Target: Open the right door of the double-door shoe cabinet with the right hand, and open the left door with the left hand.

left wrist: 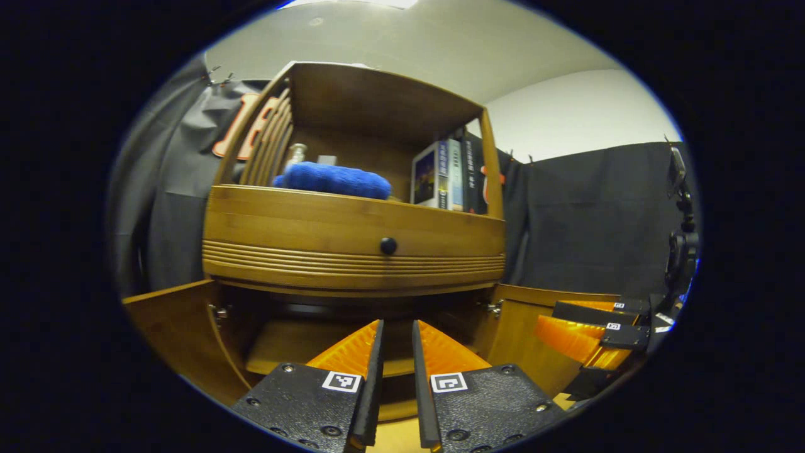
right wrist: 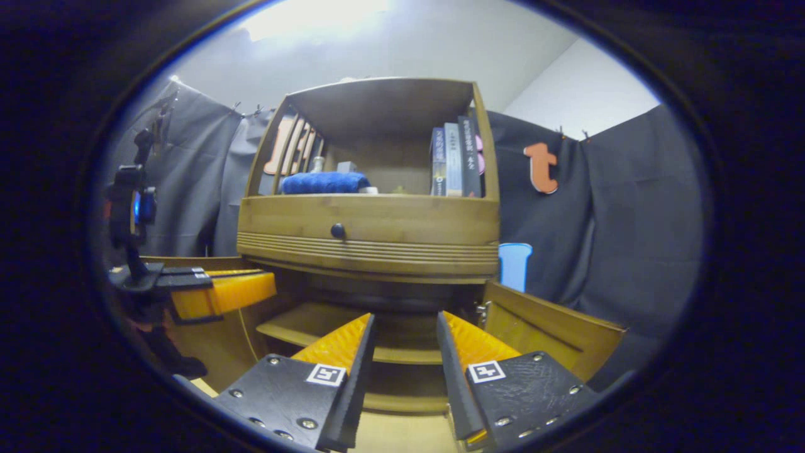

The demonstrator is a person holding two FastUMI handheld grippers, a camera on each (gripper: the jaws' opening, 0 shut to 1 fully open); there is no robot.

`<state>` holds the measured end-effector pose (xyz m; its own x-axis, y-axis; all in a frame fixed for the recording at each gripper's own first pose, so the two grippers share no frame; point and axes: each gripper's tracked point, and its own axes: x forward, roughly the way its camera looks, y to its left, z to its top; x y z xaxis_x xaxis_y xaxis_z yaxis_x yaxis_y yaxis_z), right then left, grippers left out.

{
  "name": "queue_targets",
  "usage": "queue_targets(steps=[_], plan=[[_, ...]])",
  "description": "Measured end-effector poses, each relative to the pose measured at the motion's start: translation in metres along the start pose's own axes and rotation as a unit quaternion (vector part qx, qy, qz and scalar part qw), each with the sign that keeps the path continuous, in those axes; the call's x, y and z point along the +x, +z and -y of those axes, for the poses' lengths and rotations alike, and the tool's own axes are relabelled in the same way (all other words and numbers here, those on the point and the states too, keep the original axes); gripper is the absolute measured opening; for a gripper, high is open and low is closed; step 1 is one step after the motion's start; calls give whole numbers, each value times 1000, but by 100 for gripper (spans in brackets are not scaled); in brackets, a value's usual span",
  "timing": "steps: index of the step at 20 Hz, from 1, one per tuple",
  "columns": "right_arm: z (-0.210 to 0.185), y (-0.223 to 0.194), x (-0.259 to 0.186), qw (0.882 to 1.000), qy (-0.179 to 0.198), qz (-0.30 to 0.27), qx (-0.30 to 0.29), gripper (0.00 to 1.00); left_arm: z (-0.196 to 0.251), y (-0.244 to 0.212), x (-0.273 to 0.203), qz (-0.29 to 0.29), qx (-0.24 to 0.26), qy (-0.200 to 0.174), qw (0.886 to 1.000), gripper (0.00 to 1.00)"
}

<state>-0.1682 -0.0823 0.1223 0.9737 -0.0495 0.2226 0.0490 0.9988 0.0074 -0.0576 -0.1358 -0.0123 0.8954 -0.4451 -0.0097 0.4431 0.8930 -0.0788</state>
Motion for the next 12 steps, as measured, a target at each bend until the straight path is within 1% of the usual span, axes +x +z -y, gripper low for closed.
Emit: queue_targets(steps=[2,3,4,5,6,7,9,10,11,12], plan=[[13,4,-11,1000,-23,5,-2,57,20,-2,9,-2,1,-21,1000,56],[18,6,-15,999,-34,8,-2,53,28,-3,12,-2,1,-26,1000,65],[24,7,-21,999,-44,11,-2,60,34,-3,15,2,1,-31,1000,75],[30,9,-26,998,-53,13,-2,60,41,0,18,5,0,-36,999,85],[35,11,-30,998,-63,14,-1,57,48,-1,20,7,1,-44,999,95],[39,11,-35,997,-71,15,-1,54,55,-1,22,7,0,-53,999,92],[47,13,-43,996,-85,18,2,64,68,0,24,8,-5,-72,997,99],[52,15,-47,995,-95,22,1,68,71,-1,23,7,-7,-84,996,95],[55,17,-53,994,-106,25,0,68,78,-2,25,5,-6,-94,996,92],[59,19,-58,993,-117,28,-2,69,87,-2,26,4,-4,-105,994,92]])
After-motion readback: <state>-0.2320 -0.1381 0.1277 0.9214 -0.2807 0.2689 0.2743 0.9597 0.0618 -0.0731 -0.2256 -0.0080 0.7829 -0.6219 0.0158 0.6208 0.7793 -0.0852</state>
